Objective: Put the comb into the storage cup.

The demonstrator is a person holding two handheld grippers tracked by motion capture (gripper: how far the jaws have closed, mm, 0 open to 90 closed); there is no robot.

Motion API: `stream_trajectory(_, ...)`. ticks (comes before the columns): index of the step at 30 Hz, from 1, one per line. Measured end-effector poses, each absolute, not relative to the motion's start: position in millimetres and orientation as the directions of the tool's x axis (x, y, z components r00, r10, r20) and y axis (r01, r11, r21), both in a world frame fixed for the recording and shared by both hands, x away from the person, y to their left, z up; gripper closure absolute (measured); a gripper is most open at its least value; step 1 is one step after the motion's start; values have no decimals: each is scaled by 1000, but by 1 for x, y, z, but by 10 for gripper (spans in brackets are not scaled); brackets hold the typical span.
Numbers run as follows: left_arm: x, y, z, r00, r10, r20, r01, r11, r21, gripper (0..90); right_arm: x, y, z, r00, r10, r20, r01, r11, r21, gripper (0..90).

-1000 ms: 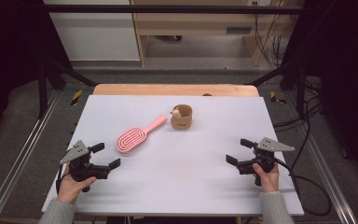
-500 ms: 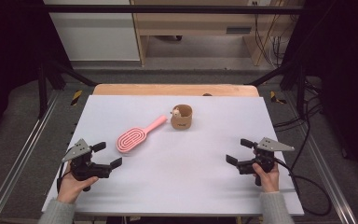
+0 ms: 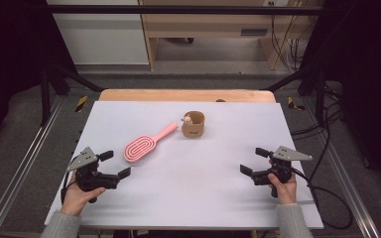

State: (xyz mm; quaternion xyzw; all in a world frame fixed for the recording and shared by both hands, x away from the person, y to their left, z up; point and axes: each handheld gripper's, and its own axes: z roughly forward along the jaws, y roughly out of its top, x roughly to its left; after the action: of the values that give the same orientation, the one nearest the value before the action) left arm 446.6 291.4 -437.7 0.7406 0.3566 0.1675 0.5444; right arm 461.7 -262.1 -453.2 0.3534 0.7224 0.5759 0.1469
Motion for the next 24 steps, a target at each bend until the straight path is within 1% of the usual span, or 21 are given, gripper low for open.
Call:
stream_trajectory(14,448,287,-431,689,712,-137,358,-169,918,8,462,-262,-453,-707,680,194,341,87,936,4)
stream_trajectory(24,458,280,-422,688,716,-120,375,-209,903,25,462,-262,-454,-704,683,195,345,89,935,5)
